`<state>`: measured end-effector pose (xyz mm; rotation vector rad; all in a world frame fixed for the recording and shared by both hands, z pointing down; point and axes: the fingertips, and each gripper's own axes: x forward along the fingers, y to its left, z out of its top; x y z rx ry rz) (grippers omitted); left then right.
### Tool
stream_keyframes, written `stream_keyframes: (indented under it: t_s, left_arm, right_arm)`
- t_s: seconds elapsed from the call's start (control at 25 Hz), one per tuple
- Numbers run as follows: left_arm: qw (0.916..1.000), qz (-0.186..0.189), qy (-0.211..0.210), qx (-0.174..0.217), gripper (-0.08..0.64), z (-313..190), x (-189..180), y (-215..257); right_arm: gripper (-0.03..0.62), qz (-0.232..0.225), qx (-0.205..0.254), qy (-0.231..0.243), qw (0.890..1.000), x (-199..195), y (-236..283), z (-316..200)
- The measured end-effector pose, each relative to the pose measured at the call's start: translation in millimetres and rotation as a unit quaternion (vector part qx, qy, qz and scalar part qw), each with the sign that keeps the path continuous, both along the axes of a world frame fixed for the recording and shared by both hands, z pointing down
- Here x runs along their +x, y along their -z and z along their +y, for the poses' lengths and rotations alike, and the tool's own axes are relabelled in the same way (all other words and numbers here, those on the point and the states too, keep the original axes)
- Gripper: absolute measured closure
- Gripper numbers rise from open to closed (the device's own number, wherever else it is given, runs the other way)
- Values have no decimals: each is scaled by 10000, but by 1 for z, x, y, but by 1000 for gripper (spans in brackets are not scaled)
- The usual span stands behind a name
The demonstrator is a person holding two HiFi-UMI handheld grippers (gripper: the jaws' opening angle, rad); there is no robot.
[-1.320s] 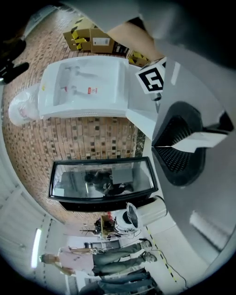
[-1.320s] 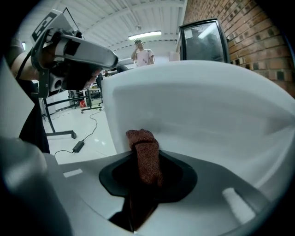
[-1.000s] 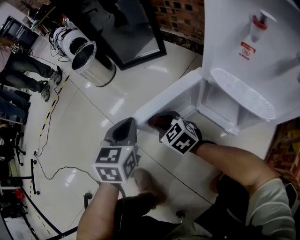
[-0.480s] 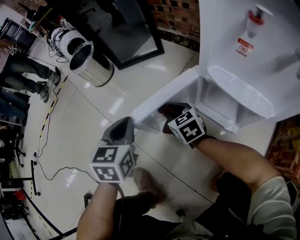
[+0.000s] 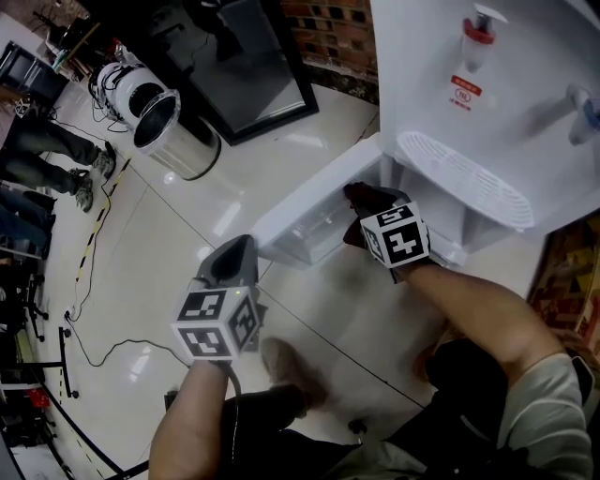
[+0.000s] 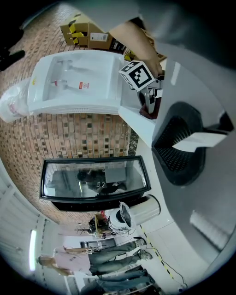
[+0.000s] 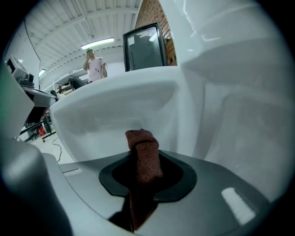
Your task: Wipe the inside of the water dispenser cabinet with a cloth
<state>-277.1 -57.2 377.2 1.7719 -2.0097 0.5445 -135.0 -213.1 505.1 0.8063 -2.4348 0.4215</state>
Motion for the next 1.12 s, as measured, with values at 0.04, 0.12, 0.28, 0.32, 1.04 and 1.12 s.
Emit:
stream_keyframes:
  t_s: [0.04,0.12,0.28,0.32,1.04,1.12]
  left_arm:
    - [10000,-6,0,-2,560,0,0,0]
    - [10000,-21,-4,-5,560,0,1,0]
    - [10000,-27,-11,-16,560,-1,2,0]
    - [10000,-25,-15,-17,560,-1,2,0]
    - [9999,18,-105,-27,560,-1,5,2]
    - [9999,26,-112,-34,560,0,5,3]
  right_arm:
    - [483,15,5,-57,10000,5,0,-2]
    - [483,52,47,-173,9998,14,1,-8]
    - [483,72,145,-428,9990,33,7,-17]
    - [483,84,169,-491,9986,37,8,-19]
    - [485,272,537,-248,9979,44,22,-15]
    - [485,162,724,480,9961,21,31,17]
